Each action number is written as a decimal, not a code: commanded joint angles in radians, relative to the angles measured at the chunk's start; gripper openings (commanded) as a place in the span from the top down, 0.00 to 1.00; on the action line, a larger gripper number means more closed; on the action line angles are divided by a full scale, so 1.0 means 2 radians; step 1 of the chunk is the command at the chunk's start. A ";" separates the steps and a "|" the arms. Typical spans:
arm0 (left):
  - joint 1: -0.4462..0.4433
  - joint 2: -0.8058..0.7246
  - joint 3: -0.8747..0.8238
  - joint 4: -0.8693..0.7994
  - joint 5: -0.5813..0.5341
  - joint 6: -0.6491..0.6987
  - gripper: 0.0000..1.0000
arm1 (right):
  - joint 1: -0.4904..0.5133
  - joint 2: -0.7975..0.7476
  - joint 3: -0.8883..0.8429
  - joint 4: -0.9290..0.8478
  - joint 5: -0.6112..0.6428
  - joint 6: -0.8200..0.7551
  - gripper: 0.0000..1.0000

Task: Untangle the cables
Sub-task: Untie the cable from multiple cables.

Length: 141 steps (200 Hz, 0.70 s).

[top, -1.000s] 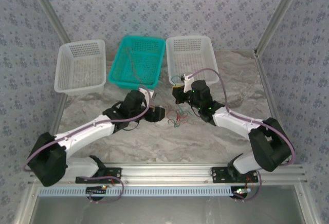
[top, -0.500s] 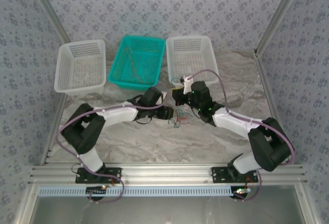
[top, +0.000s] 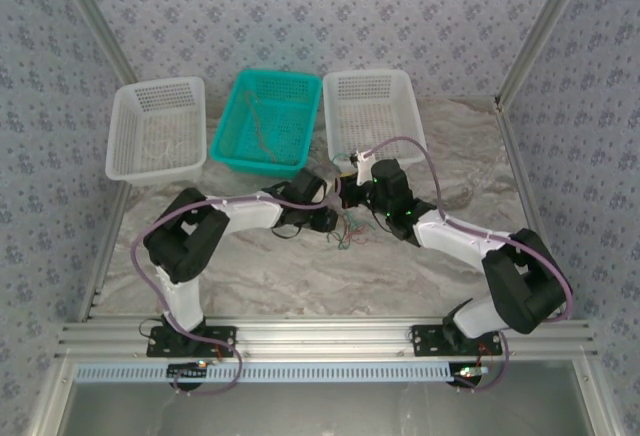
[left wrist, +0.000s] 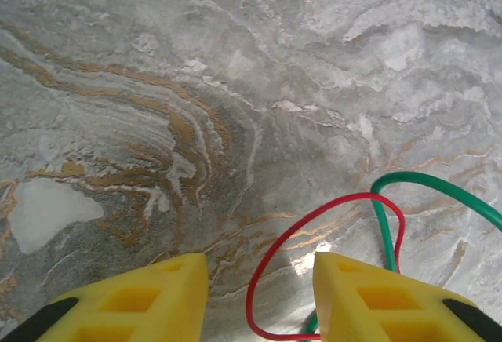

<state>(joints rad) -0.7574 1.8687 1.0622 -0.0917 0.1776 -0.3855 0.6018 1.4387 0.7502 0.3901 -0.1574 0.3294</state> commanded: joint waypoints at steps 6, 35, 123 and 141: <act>-0.002 0.020 0.005 -0.003 0.003 0.013 0.67 | -0.002 -0.009 0.001 -0.008 -0.006 -0.005 1.00; -0.002 0.030 0.013 0.000 0.013 0.014 0.79 | -0.003 -0.008 0.001 -0.010 -0.004 -0.004 1.00; 0.031 -0.115 -0.038 -0.008 0.009 -0.004 1.00 | -0.031 -0.071 -0.073 -0.042 0.096 0.014 1.00; 0.031 -0.163 -0.037 -0.035 -0.006 0.008 1.00 | -0.044 -0.094 -0.133 -0.045 0.141 0.025 0.95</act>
<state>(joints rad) -0.7036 1.6928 0.9794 -0.1112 0.1890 -0.3859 0.5453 1.3121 0.6106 0.3485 -0.0330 0.3386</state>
